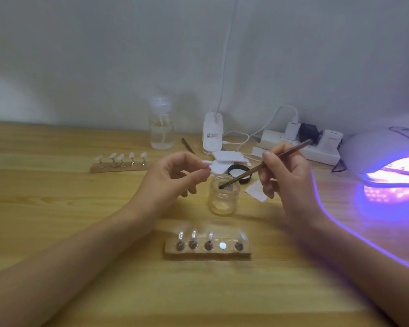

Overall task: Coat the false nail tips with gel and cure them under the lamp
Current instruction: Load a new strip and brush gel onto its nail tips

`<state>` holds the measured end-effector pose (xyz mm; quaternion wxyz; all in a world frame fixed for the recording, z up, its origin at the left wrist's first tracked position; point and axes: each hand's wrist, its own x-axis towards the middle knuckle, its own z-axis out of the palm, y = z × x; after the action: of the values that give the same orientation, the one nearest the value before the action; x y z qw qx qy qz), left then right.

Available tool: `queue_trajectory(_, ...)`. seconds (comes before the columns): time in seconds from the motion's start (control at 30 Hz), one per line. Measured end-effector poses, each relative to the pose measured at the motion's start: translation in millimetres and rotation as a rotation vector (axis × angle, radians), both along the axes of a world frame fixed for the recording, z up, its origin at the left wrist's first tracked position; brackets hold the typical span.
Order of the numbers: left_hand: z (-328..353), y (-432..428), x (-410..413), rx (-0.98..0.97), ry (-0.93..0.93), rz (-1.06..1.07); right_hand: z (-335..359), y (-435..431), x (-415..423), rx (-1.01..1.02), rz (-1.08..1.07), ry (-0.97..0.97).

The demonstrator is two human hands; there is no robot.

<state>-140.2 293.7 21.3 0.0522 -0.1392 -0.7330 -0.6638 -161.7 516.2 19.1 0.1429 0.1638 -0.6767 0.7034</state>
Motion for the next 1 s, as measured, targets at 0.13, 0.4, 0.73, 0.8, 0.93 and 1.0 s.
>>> queue_trajectory(0.13, -12, 1, -1, 0.0, -0.001, 0.003, -9, 6, -4, -0.154, -0.029, -0.134)
queue_trajectory(0.4, -20, -1, -4, -0.011, 0.035, 0.035, -15, 6, -4, -0.295, 0.018, -0.25)
queue_trajectory(0.73, -24, -2, -6, -0.024, 0.021, 0.044, -17, 7, -6, -0.293, 0.046, -0.229)
queue_trajectory(0.8, -25, -1, -6, -0.039, 0.034, 0.038, -17, 7, -6, -0.282, 0.06, -0.211)
queue_trajectory(0.93, -25, 0, -6, -0.058, 0.044, 0.033, -17, 6, -5, -0.279, 0.086, -0.19)
queue_trajectory(1.0, -24, 0, -5, -0.046, 0.058, 0.027, -17, 5, -5, -0.266, 0.101, -0.181)
